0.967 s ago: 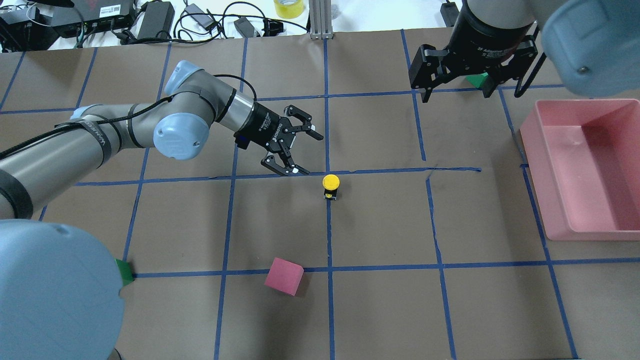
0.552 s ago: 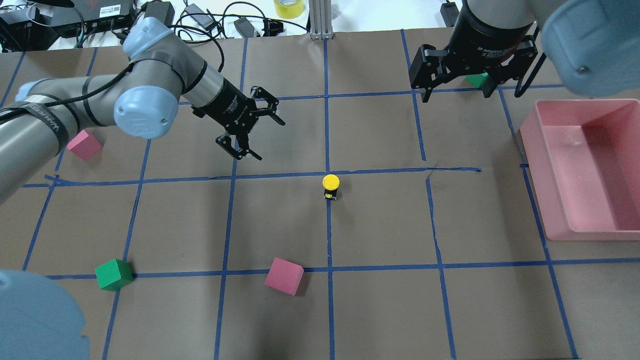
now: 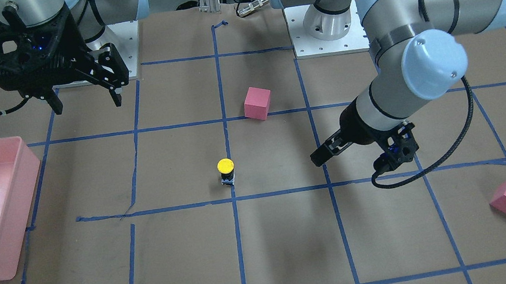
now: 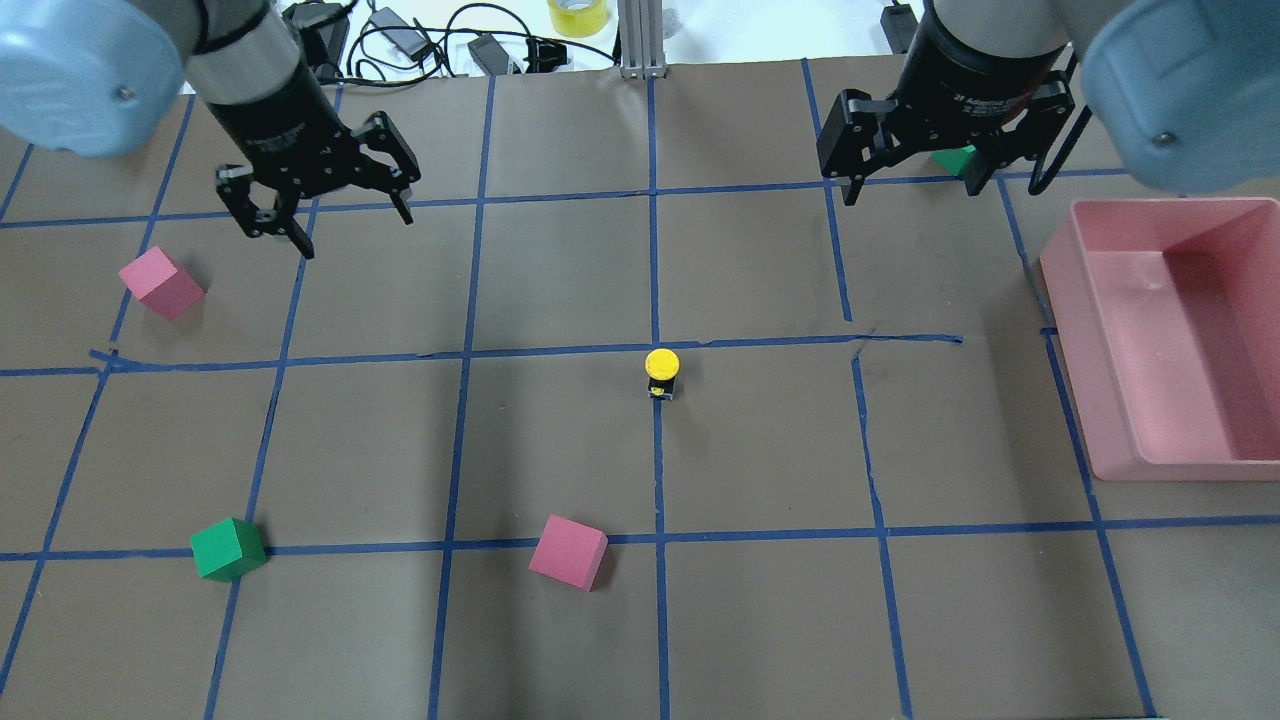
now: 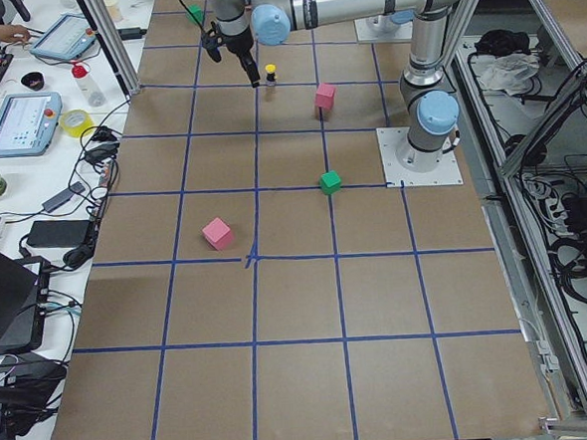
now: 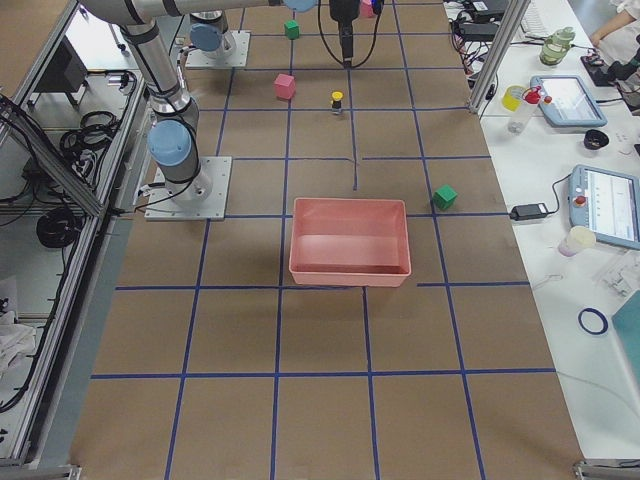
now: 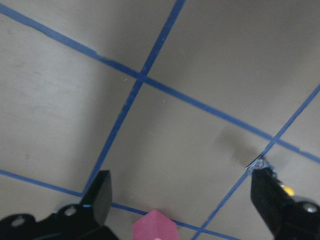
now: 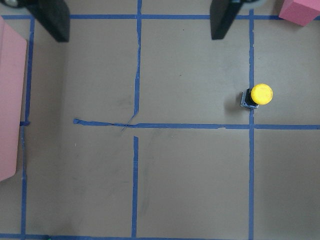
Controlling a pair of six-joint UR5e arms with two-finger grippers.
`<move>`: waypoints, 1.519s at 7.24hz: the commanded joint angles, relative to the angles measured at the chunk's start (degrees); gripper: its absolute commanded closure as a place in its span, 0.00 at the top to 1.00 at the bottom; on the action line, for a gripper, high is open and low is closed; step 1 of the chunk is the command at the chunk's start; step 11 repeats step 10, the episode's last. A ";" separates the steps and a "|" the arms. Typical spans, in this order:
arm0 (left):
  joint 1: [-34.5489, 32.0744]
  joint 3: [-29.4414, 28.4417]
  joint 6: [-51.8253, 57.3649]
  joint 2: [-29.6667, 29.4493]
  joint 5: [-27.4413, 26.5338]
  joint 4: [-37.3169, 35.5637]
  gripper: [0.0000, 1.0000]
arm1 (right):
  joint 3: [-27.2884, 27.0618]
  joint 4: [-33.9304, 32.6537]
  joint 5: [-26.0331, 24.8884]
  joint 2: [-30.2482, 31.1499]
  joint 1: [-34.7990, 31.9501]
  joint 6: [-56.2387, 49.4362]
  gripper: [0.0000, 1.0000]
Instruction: Align button upright
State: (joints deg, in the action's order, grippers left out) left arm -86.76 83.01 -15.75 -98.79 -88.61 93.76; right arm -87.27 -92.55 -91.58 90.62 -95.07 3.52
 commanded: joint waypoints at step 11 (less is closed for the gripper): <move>-1.74 4.61 10.47 10.37 -0.86 -0.42 1.00 | 0.00 0.01 0.00 0.00 -0.03 0.00 1.00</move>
